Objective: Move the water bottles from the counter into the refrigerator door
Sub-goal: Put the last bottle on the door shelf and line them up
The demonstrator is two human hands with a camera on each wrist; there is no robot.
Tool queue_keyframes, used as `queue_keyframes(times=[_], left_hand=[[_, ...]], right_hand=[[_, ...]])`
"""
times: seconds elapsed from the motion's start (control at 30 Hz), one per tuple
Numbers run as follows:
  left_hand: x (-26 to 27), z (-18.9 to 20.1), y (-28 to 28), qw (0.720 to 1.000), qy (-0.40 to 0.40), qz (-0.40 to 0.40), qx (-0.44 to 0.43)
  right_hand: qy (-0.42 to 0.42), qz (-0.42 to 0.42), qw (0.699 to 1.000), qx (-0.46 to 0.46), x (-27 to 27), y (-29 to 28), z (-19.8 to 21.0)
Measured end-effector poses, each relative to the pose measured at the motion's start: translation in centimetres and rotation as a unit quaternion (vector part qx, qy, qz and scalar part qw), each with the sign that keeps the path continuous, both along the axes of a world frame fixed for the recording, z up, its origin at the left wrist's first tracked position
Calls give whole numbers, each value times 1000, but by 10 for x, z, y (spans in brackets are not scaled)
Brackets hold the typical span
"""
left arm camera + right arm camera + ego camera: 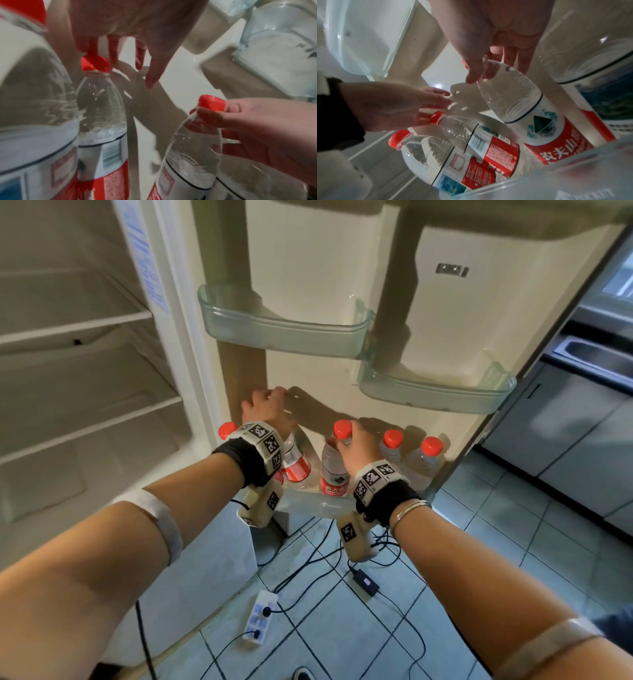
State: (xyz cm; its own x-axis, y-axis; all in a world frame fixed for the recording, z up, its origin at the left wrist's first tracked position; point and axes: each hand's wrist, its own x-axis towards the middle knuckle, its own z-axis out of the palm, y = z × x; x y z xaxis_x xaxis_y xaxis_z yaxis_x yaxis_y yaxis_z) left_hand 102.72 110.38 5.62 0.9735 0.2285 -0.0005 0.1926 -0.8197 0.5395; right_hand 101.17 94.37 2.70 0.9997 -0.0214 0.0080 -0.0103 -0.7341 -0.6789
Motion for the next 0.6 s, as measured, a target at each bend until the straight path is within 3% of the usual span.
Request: queue_keyframes(times=[0.1,0.23,0.6], left_hand=[[2,-4,-2,994,52,37,-84],[9,-2,0,990,28,55,-126],[5,10,-24,985,3,-139,-102]], right_hand=[[7,-10,1000,3,-1,-6,-1],[13,-2,1000,0,0,-10,-2],[19,-6,1000,4,4,-10,-3]])
